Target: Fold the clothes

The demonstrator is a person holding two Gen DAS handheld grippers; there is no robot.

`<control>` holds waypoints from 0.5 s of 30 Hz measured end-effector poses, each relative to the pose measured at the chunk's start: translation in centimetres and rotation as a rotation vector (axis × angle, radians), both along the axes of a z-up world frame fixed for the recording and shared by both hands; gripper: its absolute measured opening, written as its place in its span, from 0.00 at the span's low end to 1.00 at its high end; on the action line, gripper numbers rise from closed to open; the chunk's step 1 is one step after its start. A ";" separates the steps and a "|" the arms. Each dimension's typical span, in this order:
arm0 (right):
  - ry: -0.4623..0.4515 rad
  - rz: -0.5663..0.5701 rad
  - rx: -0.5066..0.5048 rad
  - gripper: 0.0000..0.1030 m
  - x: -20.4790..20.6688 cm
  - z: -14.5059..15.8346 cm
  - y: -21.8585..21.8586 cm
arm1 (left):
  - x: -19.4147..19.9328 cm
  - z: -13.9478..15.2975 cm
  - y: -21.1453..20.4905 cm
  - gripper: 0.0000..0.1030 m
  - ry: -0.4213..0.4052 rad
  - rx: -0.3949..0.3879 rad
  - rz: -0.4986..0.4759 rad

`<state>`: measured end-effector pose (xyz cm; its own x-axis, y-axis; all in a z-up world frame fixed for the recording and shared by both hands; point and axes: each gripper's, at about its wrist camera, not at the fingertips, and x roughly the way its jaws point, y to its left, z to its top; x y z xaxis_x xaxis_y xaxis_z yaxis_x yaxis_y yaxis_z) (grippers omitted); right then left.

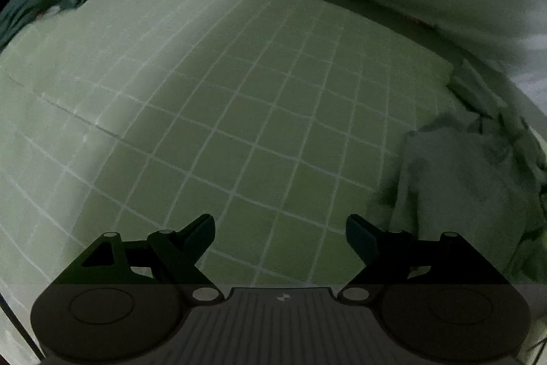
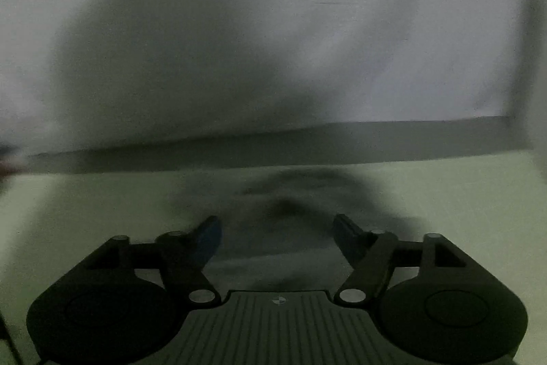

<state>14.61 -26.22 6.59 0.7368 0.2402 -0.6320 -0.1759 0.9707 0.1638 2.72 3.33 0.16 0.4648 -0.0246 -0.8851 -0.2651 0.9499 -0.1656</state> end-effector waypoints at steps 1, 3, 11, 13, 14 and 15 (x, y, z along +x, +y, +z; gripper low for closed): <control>0.010 0.032 0.015 0.98 0.1 -0.2 1.0 | 0.0 0.2 0.2 0.84 -0.009 0.002 0.007; 0.060 0.147 0.022 0.98 0.6 -1.0 4.6 | -0.2 0.6 0.7 0.84 -0.023 0.011 0.020; 0.123 0.018 -0.267 0.97 6.0 -5.7 12.7 | -3.2 0.5 4.7 0.84 -0.003 0.014 0.118; 0.197 -0.094 -0.344 0.93 8.5 -7.6 12.1 | -4.1 0.1 5.7 0.84 0.010 0.012 0.135; 0.225 -0.114 -0.342 0.88 8.8 -8.3 11.6 | -4.7 -0.1 6.3 0.84 0.020 0.012 0.148; 0.241 -0.127 -0.325 0.73 8.7 -8.8 10.9 | -5.3 -0.4 7.0 0.84 0.029 0.010 0.162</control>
